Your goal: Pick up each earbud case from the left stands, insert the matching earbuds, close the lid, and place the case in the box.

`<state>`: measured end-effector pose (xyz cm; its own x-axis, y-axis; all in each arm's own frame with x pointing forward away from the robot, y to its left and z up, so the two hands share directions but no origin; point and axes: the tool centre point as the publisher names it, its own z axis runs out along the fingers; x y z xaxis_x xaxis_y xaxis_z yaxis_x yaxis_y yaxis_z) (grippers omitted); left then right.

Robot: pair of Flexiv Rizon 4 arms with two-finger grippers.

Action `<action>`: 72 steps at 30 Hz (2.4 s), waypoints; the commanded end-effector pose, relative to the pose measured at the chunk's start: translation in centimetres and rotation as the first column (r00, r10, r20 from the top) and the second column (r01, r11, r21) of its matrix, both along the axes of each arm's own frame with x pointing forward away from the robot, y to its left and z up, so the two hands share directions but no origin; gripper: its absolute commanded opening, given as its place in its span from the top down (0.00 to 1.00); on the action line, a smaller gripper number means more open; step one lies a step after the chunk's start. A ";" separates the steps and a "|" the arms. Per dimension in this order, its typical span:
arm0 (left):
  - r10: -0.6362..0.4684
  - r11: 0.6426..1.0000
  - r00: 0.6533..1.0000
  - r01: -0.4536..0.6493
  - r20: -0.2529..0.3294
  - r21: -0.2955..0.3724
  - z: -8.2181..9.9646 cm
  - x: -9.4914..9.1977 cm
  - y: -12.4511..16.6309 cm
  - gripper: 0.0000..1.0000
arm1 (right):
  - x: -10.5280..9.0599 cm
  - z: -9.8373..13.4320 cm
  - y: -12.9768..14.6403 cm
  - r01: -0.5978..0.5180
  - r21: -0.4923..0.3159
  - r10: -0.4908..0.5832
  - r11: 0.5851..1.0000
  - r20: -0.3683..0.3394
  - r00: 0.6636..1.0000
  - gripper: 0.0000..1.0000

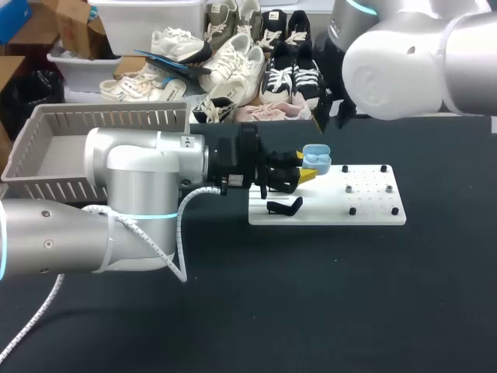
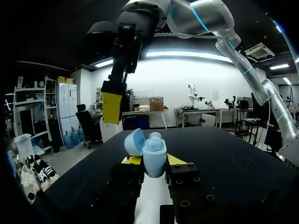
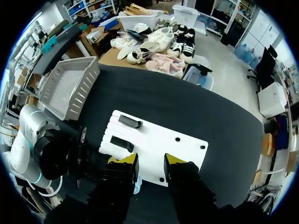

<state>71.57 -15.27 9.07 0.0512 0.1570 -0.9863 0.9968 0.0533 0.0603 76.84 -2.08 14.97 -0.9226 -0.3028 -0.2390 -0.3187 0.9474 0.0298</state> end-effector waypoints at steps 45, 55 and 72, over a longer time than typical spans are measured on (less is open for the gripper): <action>0.005 1.000 1.000 -0.005 0.002 -0.001 0.0 -0.1 0.0 1.00 | -5.1 1.3 -1.4 0.094 0.086 -0.094 0.992 -0.010 0.996 0.71; 0.107 0.994 0.991 -0.106 0.087 -0.013 2.8 2.2 4.6 1.00 | -6.7 2.2 -6.9 0.288 0.170 -0.290 0.943 -0.012 0.957 0.70; 0.376 0.915 0.906 -0.396 0.197 0.078 4.2 7.8 20.6 1.00 | -9.2 0.4 -8.8 0.463 0.094 -0.458 0.881 -0.075 0.886 0.71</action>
